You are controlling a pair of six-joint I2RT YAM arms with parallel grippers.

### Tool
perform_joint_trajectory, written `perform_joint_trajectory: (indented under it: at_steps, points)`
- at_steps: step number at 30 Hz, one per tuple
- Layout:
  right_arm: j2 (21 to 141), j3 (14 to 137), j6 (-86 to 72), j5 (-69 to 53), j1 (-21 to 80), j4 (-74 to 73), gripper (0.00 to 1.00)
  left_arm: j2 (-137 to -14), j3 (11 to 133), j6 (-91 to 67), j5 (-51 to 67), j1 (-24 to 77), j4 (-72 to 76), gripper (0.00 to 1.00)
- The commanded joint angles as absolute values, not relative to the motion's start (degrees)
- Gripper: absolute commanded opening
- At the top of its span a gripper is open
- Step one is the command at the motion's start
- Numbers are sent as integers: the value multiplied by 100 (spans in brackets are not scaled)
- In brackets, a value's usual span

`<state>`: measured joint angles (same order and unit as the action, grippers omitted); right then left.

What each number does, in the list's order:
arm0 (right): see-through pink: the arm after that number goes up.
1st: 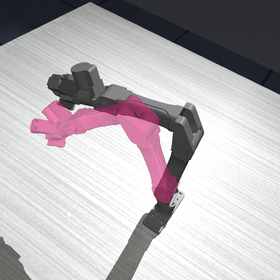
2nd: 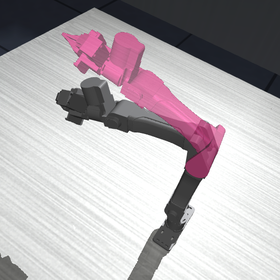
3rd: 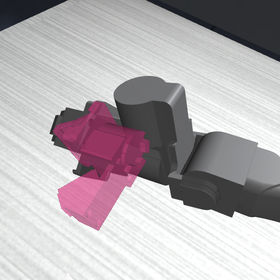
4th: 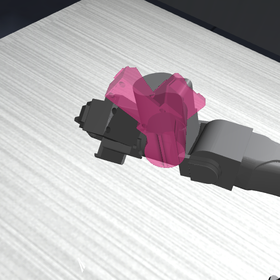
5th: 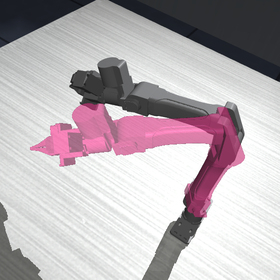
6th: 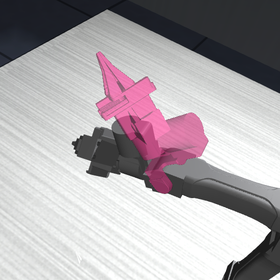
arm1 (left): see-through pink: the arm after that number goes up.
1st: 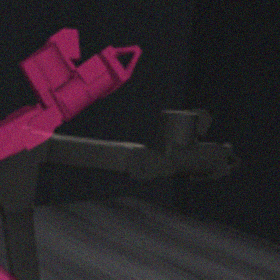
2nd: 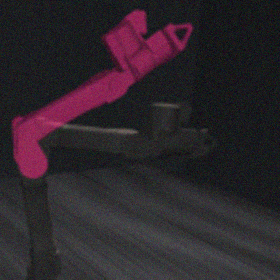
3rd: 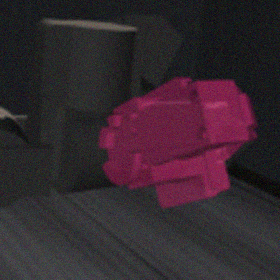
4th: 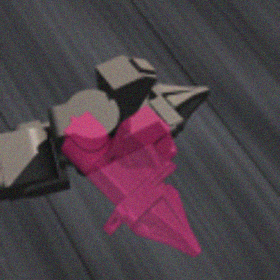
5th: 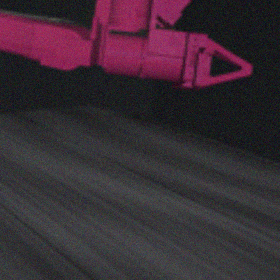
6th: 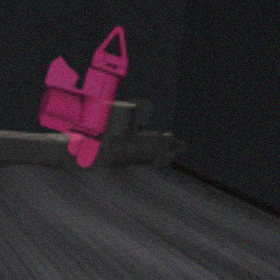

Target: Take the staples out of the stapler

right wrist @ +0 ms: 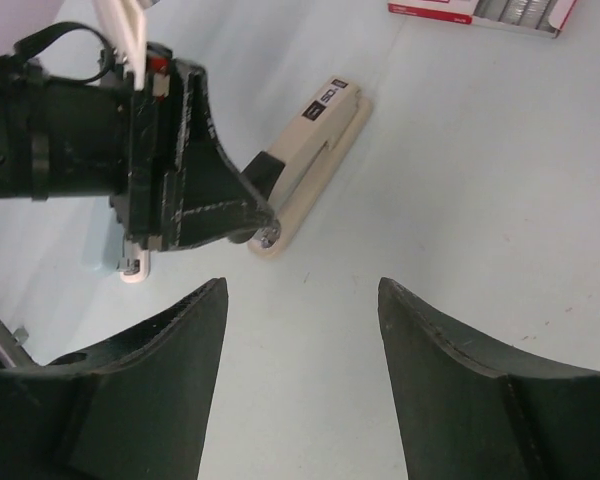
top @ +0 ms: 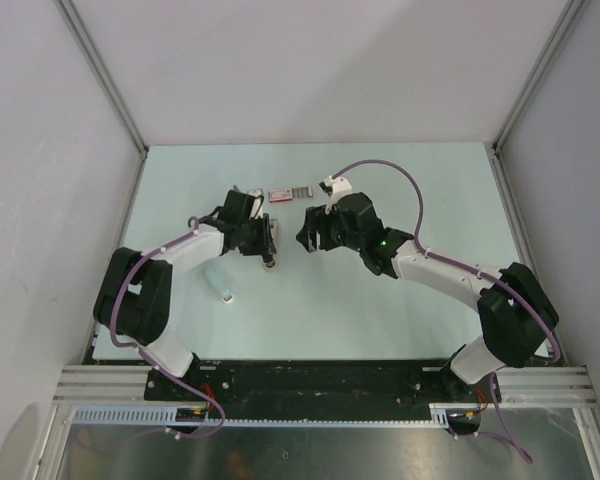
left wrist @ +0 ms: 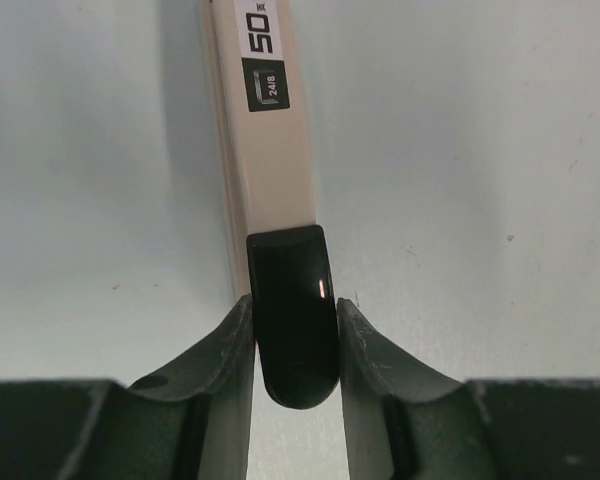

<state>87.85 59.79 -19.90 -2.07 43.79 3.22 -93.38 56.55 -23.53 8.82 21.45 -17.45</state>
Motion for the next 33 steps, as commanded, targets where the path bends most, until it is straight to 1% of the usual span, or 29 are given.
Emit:
perform_joint_trajectory:
  at_steps: [1,6,11,13,15,16,17,19,24,26,29,33]
  points:
    - [8981,5985,-2127,-274,4288,460,66,-9070,5479,-2501,1115,2265,-1615,34]
    - [9183,5994,-2318,-189,4263,434,66,-8963,5427,-2431,1287,2378,-1601,52]
    - [9277,5994,-2478,-118,4291,498,67,-8952,5541,-2451,1683,2478,-1565,64]
    - [9318,6021,-2533,-89,4296,467,69,-8869,5628,-2437,1768,2481,-1573,73]
    - [9365,6084,-2573,-24,4324,374,71,-8721,5738,-2389,1778,2411,-1615,88]
    - [9385,6118,-2592,76,4346,328,72,-8637,5809,-2355,1785,2322,-1660,94]
    - [9403,6153,-2614,161,4370,282,72,-8568,5880,-2311,1820,2189,-1700,97]
    - [9424,6216,-2649,313,4450,211,72,-8450,6020,-2267,1967,1815,-1798,99]
    - [9539,6453,-2664,629,4703,99,72,-8362,6282,-2062,2498,721,-2205,100]
    - [9737,6724,-2652,750,4843,-65,71,-8278,6277,-1836,2508,468,-2366,99]
    - [10238,7407,-2616,1061,5120,-448,69,-7936,6147,-1378,2004,323,-2495,99]
    - [11150,8492,-2640,1458,5376,-1123,68,-7343,5906,-785,934,298,-2508,99]
